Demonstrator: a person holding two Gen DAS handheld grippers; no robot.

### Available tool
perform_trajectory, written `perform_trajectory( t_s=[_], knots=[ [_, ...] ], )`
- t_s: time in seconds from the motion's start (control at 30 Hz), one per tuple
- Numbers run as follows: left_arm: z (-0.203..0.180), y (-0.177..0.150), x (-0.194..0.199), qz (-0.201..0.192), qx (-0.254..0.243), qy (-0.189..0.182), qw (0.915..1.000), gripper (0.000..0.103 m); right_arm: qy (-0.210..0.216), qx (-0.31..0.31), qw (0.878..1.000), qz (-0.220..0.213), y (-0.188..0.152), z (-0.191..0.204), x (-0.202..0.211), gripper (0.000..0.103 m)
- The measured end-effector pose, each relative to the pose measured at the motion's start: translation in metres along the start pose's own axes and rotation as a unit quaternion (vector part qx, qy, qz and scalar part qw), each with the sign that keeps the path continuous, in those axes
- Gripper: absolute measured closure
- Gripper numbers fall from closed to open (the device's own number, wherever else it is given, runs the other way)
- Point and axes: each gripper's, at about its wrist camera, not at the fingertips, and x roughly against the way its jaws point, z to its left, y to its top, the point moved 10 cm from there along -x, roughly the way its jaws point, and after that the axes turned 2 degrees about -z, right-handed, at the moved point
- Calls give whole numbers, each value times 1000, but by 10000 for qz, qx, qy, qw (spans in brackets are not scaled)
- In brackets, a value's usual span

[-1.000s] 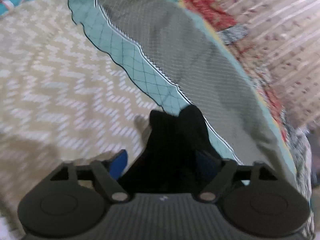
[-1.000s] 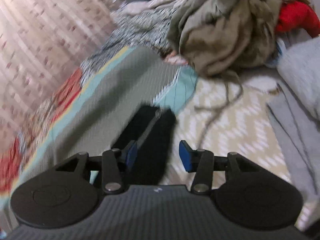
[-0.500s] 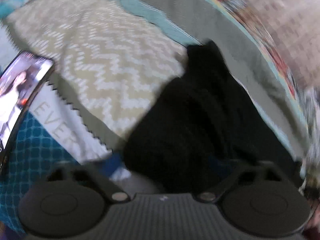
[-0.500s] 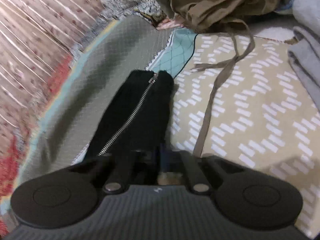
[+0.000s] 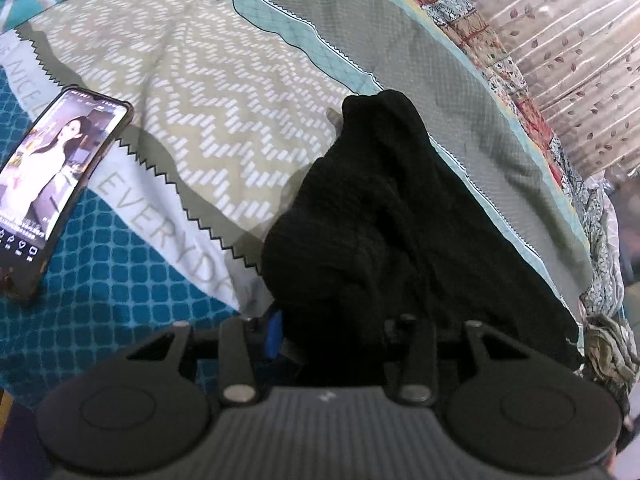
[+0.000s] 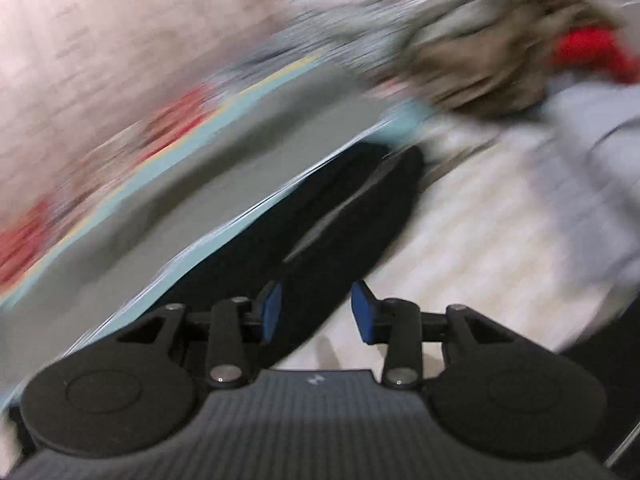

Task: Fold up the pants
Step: 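Lay the black pants flat on the bed with both grippers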

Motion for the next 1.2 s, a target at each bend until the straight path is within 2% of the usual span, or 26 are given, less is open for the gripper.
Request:
perform_trajectory(
  t_s=[0.07, 0.17, 0.23, 0.3, 0.37, 0.4, 0.43, 0.47, 0.5, 0.6, 0.67, 0.73, 0.77, 0.8, 0.83, 0.87, 0.93, 0.97, 1.07, 1.2],
  knots=[
    [2, -1, 3, -6, 28, -18, 10000, 64, 665, 593, 9948, 500, -41, 49, 5, 61],
    [4, -4, 3, -9, 63, -15, 10000, 64, 1151, 1515, 9776, 900, -87, 110, 0, 60],
    [6, -5, 5, -15, 118, -45, 9999, 64, 1452, 1840, 9630, 1331, -111, 144, -16, 54],
    [7, -6, 7, -38, 157, -46, 9999, 64, 1400, 2207, 9531, 1523, -126, 166, -39, 42],
    [10, -7, 9, -53, 224, -56, 9997, 64, 1205, 2634, 9425, 1668, -140, 178, -64, 36],
    [12, -7, 9, -46, 270, -54, 9996, 64, 1115, 2741, 9366, 1876, -151, 181, -76, 40],
    [14, -8, 11, -40, 319, -61, 9995, 64, 944, 2894, 9362, 1757, -155, 182, -80, 47],
    [16, -8, 15, -58, 342, -82, 9994, 64, 906, 3147, 9303, 1652, -155, 188, -76, 83],
    [17, -8, 19, -94, 330, -101, 9994, 64, 1000, 3236, 9245, 1747, -158, 193, -69, 94],
    [26, -6, 30, -152, 306, -86, 9994, 64, 1436, 3040, 9226, 1890, -156, 192, -32, 94],
    [33, -7, 31, -161, 364, -81, 9992, 63, 1535, 3113, 9197, 1835, -161, 187, -12, 94],
    [39, -11, 23, -76, 392, 47, 9992, 55, 1363, 3222, 9223, 1643, -165, 182, -12, 92],
    [41, -14, 17, -25, 404, 126, 9991, 53, 1177, 3258, 9259, 1506, -164, 178, -17, 77],
    [42, -17, 13, -2, 386, 200, 9991, 50, 939, 3212, 9316, 1418, -161, 175, -25, 46],
    [43, -19, 11, 1, 349, 274, 9990, 47, 703, 3063, 9403, 1306, -156, 170, -30, 39],
    [42, -22, 12, -4, 312, 322, 9990, 44, 671, 2856, 9478, 1248, -150, 168, -29, 39],
    [41, -25, 20, -36, 297, 291, 9991, 29, 764, 2450, 9596, 1154, -139, 165, -20, 39],
    [42, -26, 26, -70, 301, 281, 9991, 26, 781, 2284, 9650, 1028, -134, 162, -13, 39],
    [49, -26, 45, -179, 342, 220, 9990, 25, 748, 1908, 9757, 771, -123, 140, 11, 39],
    [53, -24, 68, -402, 355, 175, 9984, 24, 498, 1273, 9888, 592, -119, 87, 44, 39]
  ],
)
